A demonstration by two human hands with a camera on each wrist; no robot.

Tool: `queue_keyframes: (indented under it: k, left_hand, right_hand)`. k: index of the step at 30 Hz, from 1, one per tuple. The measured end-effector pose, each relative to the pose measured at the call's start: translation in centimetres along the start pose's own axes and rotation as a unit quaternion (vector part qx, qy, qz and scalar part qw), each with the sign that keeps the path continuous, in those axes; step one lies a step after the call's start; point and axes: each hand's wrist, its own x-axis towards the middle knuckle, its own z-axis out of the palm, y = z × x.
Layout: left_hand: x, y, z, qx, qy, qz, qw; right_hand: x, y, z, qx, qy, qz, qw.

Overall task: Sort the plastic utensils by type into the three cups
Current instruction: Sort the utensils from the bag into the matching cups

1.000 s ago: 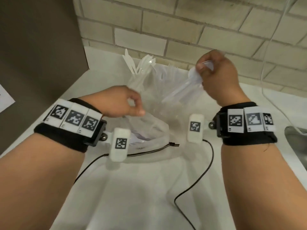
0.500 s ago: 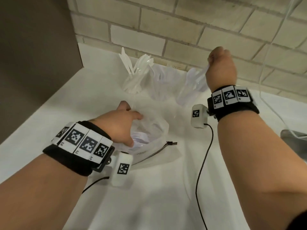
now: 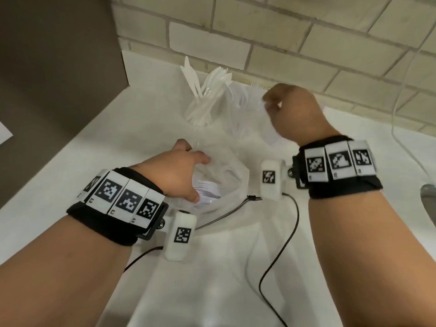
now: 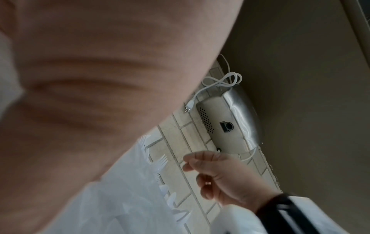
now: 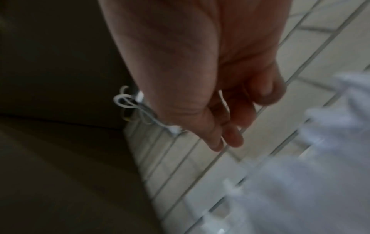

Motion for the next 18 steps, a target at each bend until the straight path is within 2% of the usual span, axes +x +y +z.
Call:
queue_keyframes:
  k: [3,5,8,10,12,15,18]
  left_hand:
    - [-0.1,0.1,0.2,-0.006,0.023,-0.003,1.0]
    - [-0.2,0.2,0.4,-0.011,0.048,-0.004,0.999]
    - [-0.8,-0.3,0.7,-0.038,0.061,0.016,0.997]
    - [-1.2,-0.8,0.9,-0.041,0.067,0.032,0.996]
    - [-1.6,-1.3,1.1,-0.018,0.074,0.01,0.997]
    - [-1.8,-1.6,1.3,0.008,0.052,-0.063,0.997]
    - [-1.9,-1.5,1.4,0.02,0.036,-0.073,0.997]
  right_hand:
    - [-4.2,-4.7,1.2,0.065,-0.069,-0.094,0.991]
    - [-6.4,-6.6,2.7,0.082,-0.146,-0.123,0.978]
    - [-8.2,-7.2,5.1,-0.032,-0.288,-0.122,0.949]
    - [-8.6,-6.6,6.5,-0.108,-0.339,-0.084,0.931]
    - [-8.6,-6.0,7.2,-0.125,-0.352,-0.062,0.926]
    - [-8.5,-5.4,7.7,-0.114,-0.353,-0.069,0.926]
    - [-8.7,-5.1,7.9,-0.068,-0.324,-0.067,0.941]
